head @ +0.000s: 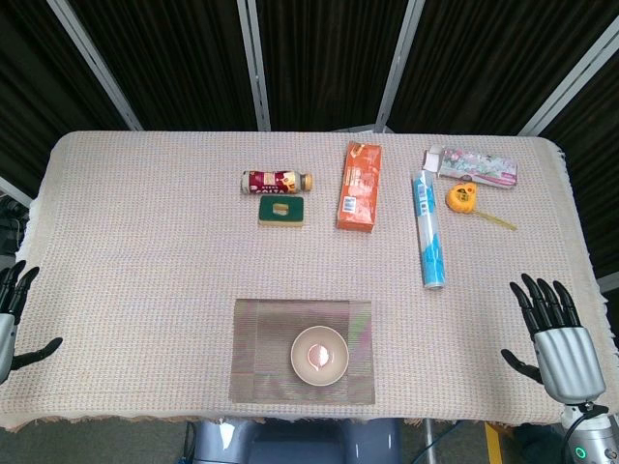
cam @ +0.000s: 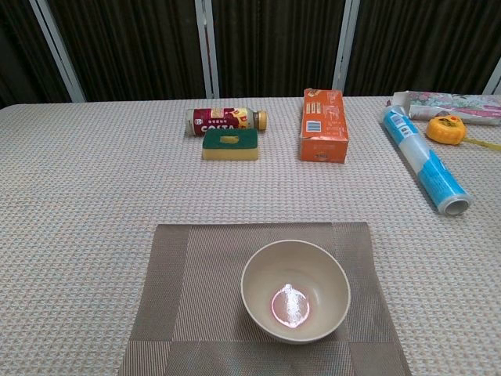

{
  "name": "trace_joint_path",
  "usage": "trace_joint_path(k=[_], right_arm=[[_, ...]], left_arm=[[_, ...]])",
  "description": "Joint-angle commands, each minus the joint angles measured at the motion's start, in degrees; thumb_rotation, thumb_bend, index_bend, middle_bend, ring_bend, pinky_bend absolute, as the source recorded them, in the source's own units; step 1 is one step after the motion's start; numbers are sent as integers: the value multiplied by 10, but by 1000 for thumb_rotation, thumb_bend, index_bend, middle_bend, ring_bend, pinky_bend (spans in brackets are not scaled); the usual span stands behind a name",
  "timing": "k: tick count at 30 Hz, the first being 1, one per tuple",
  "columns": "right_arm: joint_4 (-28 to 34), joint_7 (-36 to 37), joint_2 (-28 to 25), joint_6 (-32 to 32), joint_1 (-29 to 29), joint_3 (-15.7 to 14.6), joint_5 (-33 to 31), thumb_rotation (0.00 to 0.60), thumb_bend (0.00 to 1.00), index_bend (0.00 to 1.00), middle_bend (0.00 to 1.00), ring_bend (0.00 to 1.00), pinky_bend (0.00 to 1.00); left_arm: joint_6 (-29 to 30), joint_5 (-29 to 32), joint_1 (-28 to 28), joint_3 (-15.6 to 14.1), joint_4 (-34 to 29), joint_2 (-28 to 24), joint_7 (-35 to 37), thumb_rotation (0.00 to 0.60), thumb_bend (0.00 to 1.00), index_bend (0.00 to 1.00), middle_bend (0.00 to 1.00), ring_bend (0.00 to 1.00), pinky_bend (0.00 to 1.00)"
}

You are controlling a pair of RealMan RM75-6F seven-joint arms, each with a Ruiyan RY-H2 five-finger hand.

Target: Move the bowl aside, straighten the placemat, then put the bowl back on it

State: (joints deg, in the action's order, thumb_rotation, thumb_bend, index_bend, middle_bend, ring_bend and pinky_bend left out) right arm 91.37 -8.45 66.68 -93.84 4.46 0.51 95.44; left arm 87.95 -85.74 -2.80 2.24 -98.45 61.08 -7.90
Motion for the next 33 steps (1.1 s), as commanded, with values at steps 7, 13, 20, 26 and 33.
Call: trace_joint_path(k=[7, 13, 20, 26, 33], right_arm=[[-12, -17, 10, 19, 4, -3, 1, 600, 0, 0, 0, 0, 0], [-41, -27, 30, 95, 55, -27, 60, 600, 0, 2, 0, 0, 0], [-57, -24, 66, 209, 166, -51, 188, 600, 0, 25, 0, 0, 0], [-70, -65, 122, 281, 228, -45, 232, 600, 0, 45, 0, 0, 0], [-70, -76, 160, 324, 258, -39, 230, 600, 0, 77, 0, 0, 0]], left_arm=[[-2, 4, 0, 1, 0, -2, 2, 600, 0, 0, 0, 0, 0], [-10, 18, -5, 8, 6, 5, -8, 600, 0, 0, 0, 0, 0], [-26, 48, -16, 22, 23, 22, -33, 600, 0, 0, 0, 0, 0], [-6, 46, -13, 26, 34, 36, -54, 600, 0, 0, 0, 0, 0], [-3, 48, -10, 26, 33, 34, -50, 600, 0, 0, 0, 0, 0]])
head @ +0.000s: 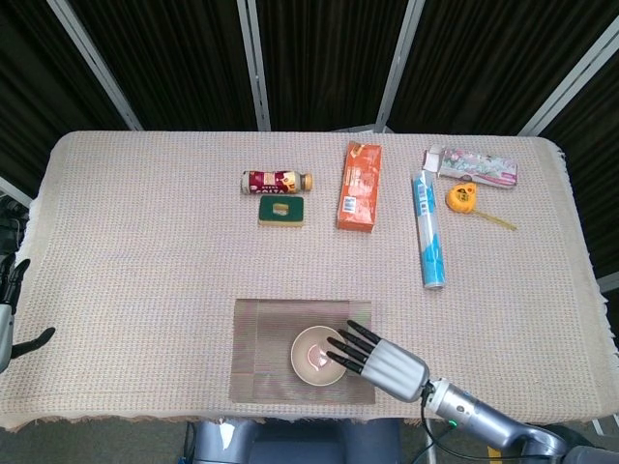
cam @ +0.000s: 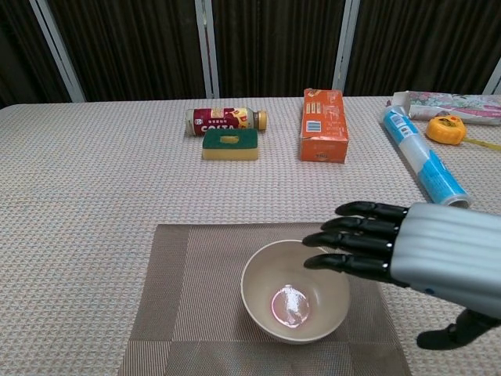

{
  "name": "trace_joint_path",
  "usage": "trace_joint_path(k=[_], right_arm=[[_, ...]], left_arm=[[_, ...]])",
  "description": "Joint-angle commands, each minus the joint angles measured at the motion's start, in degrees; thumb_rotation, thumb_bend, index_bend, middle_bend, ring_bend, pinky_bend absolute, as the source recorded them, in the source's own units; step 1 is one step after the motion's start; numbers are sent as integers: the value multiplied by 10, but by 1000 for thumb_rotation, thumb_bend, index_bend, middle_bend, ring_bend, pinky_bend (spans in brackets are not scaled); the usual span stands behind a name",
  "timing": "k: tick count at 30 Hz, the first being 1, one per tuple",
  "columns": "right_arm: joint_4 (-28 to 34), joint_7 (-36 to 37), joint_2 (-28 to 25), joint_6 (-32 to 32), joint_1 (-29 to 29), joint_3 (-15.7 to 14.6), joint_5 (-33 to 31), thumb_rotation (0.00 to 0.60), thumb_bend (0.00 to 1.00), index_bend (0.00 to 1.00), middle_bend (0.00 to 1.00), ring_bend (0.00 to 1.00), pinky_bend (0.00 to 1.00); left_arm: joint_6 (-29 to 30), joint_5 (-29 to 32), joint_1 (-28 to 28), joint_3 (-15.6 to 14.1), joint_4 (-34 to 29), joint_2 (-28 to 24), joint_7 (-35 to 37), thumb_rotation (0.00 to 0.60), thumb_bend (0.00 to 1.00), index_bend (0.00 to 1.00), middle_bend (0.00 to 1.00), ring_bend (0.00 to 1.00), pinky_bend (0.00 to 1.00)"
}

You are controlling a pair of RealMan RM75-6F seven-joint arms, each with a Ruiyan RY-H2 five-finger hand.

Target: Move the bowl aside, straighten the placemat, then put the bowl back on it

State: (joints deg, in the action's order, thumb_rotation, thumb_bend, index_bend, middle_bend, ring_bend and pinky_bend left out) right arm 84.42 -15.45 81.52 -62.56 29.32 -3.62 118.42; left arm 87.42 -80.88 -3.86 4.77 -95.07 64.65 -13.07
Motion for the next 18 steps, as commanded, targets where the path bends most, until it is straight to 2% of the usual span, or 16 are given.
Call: trace_joint_path(k=[1, 9, 12, 14, 16, 18], right_arm=[[-1, -8, 15, 13, 11, 3, 0, 600, 0, 83, 0, 0, 0], [-19, -38, 38, 42, 21, 3, -22, 600, 15, 167, 0, 0, 0], [-25, -41, 44, 45, 22, 2, -30, 600, 122, 273, 0, 0, 0], [-28, -40, 48, 44, 22, 0, -36, 600, 259, 389, 0, 0, 0], [-32, -35, 54, 33, 22, -1, -38, 600, 340, 478, 0, 0, 0], [-41, -23, 63, 18, 23, -3, -35, 600, 373, 556, 0, 0, 0]], left_arm=[[3, -1, 1, 0, -1, -2, 3, 600, 0, 0, 0, 0, 0], [0, -2, 2, -1, -6, -11, 20, 600, 0, 0, 0, 0, 0], [-1, -4, 3, -2, -9, -15, 25, 600, 0, 0, 0, 0, 0], [-1, -6, 3, -2, -11, -18, 27, 600, 0, 0, 0, 0, 0], [0, -9, 3, -3, -12, -19, 27, 600, 0, 0, 0, 0, 0], [0, -10, 3, -4, -12, -20, 27, 600, 0, 0, 0, 0, 0]])
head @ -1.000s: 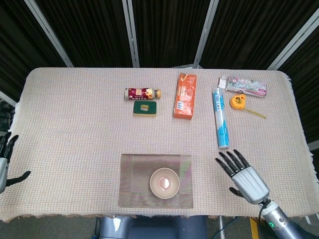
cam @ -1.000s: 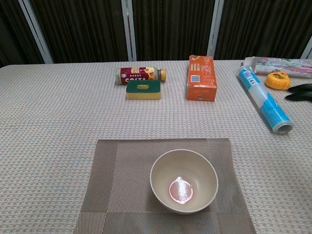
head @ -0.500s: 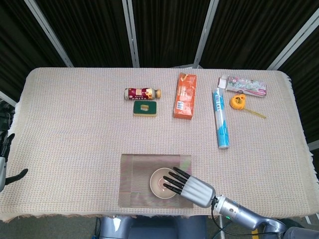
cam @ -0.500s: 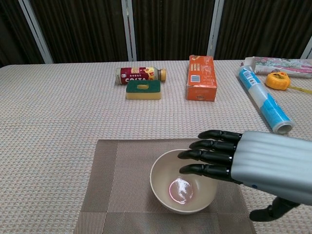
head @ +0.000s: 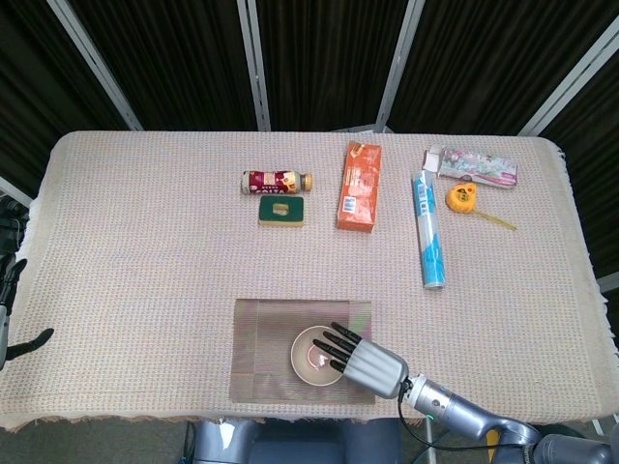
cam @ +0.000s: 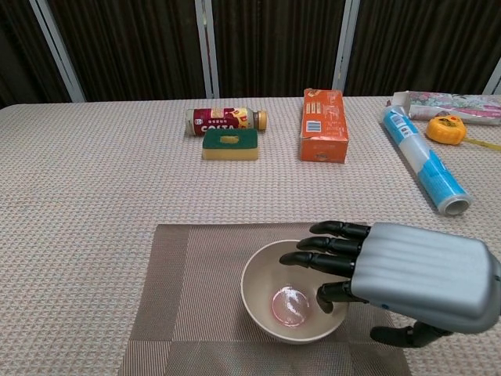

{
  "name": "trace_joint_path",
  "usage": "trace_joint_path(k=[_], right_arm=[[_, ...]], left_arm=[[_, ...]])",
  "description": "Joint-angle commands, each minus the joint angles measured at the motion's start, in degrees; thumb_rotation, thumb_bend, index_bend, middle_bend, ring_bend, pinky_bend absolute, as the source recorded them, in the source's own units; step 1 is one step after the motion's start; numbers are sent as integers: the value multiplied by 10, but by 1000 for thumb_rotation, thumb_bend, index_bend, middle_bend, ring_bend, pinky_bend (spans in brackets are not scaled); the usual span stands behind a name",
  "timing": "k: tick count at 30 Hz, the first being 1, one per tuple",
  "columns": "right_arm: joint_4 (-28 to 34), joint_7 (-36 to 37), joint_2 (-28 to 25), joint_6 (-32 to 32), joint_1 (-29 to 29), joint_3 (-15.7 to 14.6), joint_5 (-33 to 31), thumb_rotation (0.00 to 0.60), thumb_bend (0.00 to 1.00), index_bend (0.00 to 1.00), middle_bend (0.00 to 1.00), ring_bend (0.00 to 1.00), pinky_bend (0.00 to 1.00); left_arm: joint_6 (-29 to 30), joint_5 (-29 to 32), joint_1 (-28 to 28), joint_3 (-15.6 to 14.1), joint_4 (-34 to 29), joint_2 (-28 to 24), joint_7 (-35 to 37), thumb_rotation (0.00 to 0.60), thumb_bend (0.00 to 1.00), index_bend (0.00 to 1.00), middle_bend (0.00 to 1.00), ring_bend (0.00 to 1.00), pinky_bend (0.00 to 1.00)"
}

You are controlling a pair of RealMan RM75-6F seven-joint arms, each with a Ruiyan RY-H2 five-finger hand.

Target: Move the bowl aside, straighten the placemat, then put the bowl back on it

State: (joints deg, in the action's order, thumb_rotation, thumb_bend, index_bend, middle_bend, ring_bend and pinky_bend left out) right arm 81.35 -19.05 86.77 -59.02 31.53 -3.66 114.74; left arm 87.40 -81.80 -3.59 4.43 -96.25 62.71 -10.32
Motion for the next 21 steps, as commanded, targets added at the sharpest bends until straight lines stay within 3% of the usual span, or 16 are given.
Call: trace_joint_path(k=[1, 11, 21], right_arm=[[-15, 19, 14, -23, 1, -3, 3, 600, 378, 590, 0, 0, 0], [-75, 93, 41, -106, 0, -2, 5, 600, 380, 642, 0, 0, 0], [-73, 151, -54, -238, -55, 28, -56, 600, 380, 646, 6, 0, 0]], left_arm=[[-1, -1, 0, -1, 0, -1, 0, 600, 0, 0, 0, 0, 0], [-3, 1, 0, -1, -2, -3, 6, 600, 0, 0, 0, 0, 0], [3, -11, 4, -7, -8, -6, 10, 600, 0, 0, 0, 0, 0]])
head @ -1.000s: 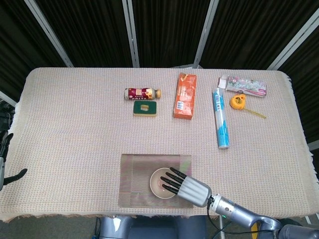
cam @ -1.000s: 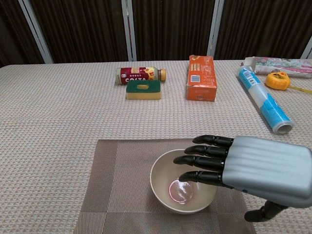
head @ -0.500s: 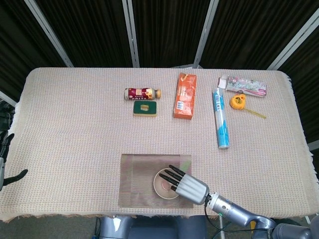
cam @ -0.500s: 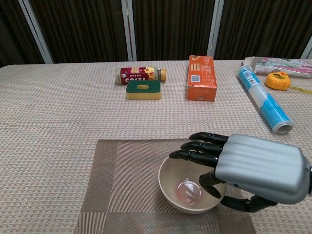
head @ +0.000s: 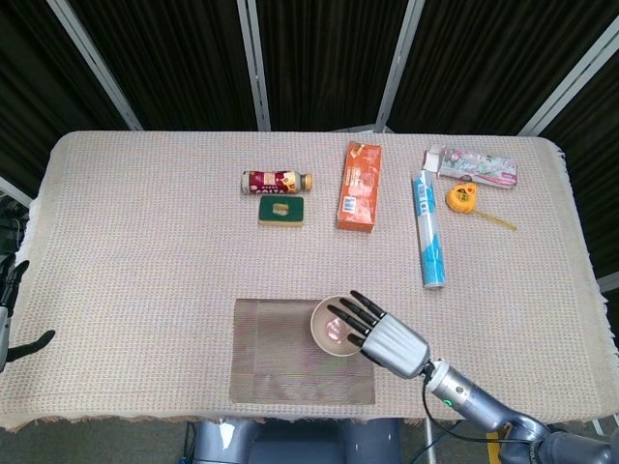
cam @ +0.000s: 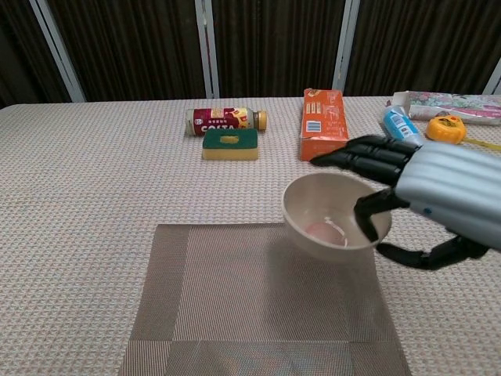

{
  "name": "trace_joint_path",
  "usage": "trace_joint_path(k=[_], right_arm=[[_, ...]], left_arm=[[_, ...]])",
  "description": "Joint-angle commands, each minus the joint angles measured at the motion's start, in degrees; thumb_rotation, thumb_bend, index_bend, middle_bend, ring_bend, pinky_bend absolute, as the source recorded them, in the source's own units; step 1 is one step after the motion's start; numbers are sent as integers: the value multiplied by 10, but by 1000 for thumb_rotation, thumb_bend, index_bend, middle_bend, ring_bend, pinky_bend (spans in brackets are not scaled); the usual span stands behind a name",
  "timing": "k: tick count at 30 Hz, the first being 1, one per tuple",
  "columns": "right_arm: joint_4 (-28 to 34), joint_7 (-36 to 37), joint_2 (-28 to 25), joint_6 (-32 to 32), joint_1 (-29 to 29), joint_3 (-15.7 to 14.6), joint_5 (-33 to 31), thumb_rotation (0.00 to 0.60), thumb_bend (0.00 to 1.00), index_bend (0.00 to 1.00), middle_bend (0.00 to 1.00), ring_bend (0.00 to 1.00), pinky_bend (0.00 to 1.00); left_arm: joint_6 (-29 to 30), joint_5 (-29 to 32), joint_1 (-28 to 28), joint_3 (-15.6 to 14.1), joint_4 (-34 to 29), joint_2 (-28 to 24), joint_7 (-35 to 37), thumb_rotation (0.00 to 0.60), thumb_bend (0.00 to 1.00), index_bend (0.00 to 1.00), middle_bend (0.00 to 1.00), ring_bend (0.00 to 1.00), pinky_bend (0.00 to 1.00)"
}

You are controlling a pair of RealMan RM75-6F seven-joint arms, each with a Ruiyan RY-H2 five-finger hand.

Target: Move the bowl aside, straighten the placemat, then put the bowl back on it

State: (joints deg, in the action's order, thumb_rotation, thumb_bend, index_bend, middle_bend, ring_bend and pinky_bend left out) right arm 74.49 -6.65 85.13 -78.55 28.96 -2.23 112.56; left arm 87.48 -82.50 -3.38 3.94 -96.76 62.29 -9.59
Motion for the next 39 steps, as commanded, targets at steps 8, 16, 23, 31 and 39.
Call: trace_joint_path(k=[8, 16, 23, 31, 39], right_arm=[[-116, 131, -93, -78, -102, 30, -152, 600, 380, 652, 14, 0, 0], [-227, 190, -62, -41, -131, 20, -197, 600, 381, 653, 15, 0, 0], [-271, 199, -31, -2, -130, 18, -213, 600, 381, 653, 15, 0, 0], [-282, 198, -11, 23, -124, 16, -217, 600, 285, 500, 14, 0, 0], [-240, 198, -27, 7, -133, 18, -219, 600, 0, 0, 0, 0, 0]], left_arm=[[18, -32, 10, -13, -18, -11, 14, 600, 0, 0, 0, 0, 0], [25, -56, 12, -21, -30, -11, 7, 600, 0, 0, 0, 0, 0], [24, -51, 12, -19, -31, -14, 13, 600, 0, 0, 0, 0, 0], [27, -47, 15, -17, -29, -19, 20, 600, 0, 0, 0, 0, 0], [29, -49, 17, -19, -28, -19, 21, 600, 0, 0, 0, 0, 0]])
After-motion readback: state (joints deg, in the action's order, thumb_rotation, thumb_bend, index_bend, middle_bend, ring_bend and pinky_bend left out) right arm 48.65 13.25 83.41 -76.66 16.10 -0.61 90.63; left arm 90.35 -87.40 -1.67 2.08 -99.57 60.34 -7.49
